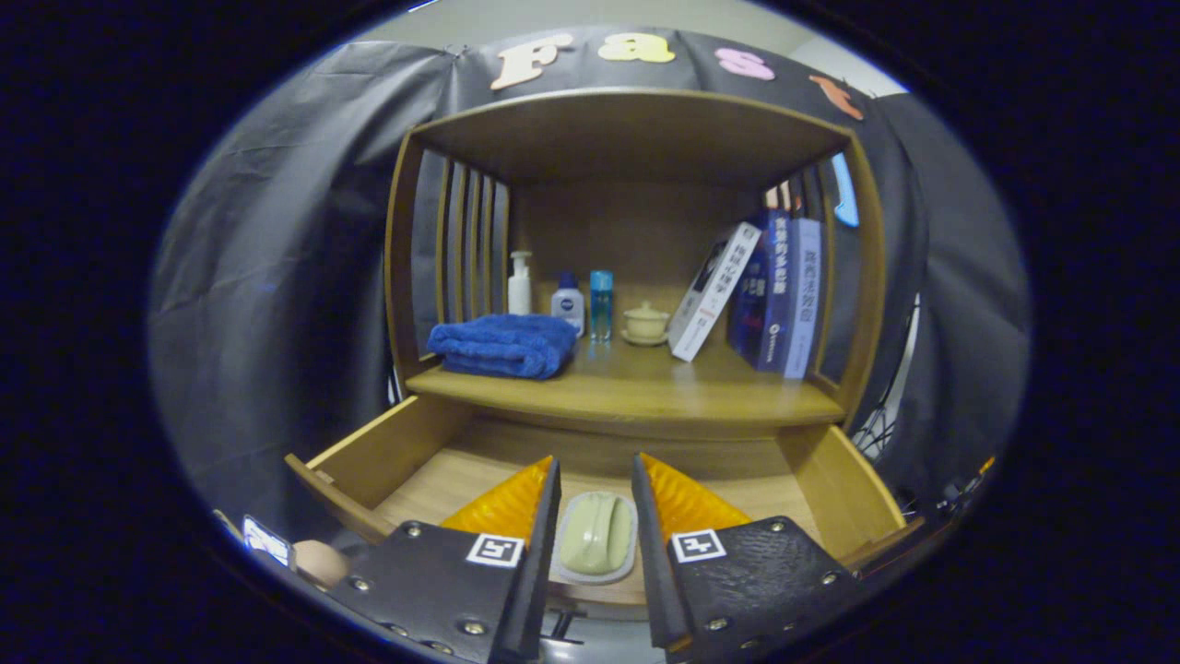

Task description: Pull open the drawer, take out the items inside it, and place them on the countertop above the cabinet.

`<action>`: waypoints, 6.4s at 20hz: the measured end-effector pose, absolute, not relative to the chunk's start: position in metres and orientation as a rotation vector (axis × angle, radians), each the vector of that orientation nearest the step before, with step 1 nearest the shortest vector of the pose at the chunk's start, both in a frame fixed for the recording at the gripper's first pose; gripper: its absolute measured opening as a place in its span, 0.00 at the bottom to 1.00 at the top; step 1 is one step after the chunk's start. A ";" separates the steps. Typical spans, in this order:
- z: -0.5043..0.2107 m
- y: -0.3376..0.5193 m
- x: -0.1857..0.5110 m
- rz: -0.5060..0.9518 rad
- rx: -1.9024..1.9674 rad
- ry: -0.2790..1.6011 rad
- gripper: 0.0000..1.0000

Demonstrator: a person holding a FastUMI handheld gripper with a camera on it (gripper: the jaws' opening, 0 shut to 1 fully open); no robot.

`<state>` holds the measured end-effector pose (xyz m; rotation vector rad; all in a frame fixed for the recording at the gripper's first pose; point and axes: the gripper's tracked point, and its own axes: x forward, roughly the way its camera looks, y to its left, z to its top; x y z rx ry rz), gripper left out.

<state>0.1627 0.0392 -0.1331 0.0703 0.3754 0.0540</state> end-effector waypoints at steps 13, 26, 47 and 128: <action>-0.230 0.043 0.189 0.042 0.121 0.777 0.44; -0.254 0.038 0.189 0.016 0.101 0.815 0.15; -0.088 0.012 0.252 -0.009 0.137 0.403 0.14; -0.191 0.017 0.060 -0.154 0.136 0.438 1.00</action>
